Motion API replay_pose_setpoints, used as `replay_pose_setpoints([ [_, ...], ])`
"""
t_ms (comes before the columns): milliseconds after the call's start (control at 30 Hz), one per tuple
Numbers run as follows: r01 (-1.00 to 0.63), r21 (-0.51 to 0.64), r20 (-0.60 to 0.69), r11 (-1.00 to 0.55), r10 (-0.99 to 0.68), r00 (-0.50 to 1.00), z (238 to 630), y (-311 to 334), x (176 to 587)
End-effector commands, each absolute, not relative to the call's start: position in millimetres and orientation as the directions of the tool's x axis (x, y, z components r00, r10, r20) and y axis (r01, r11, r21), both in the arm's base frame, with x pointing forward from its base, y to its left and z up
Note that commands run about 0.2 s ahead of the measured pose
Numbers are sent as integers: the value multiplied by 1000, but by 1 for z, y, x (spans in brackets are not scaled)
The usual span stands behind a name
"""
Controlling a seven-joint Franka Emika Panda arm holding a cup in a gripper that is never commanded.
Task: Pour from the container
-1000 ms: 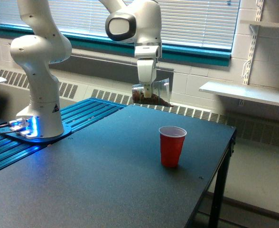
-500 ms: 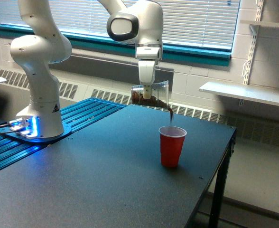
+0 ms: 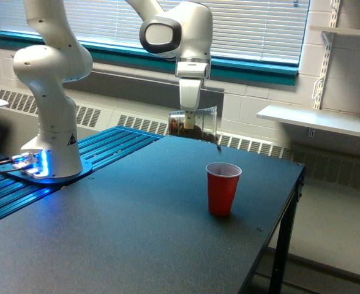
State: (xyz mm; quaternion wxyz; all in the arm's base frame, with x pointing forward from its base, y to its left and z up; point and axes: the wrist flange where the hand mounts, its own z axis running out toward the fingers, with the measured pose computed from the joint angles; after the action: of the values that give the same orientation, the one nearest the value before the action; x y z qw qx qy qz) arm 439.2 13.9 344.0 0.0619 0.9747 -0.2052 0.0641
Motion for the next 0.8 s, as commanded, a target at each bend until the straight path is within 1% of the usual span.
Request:
replay_pose_setpoints([
  [33,-408,112,150,-906,-390,908,347,15,443],
  [800,-387,185,136,-904,-366,921,347,20,449],
])
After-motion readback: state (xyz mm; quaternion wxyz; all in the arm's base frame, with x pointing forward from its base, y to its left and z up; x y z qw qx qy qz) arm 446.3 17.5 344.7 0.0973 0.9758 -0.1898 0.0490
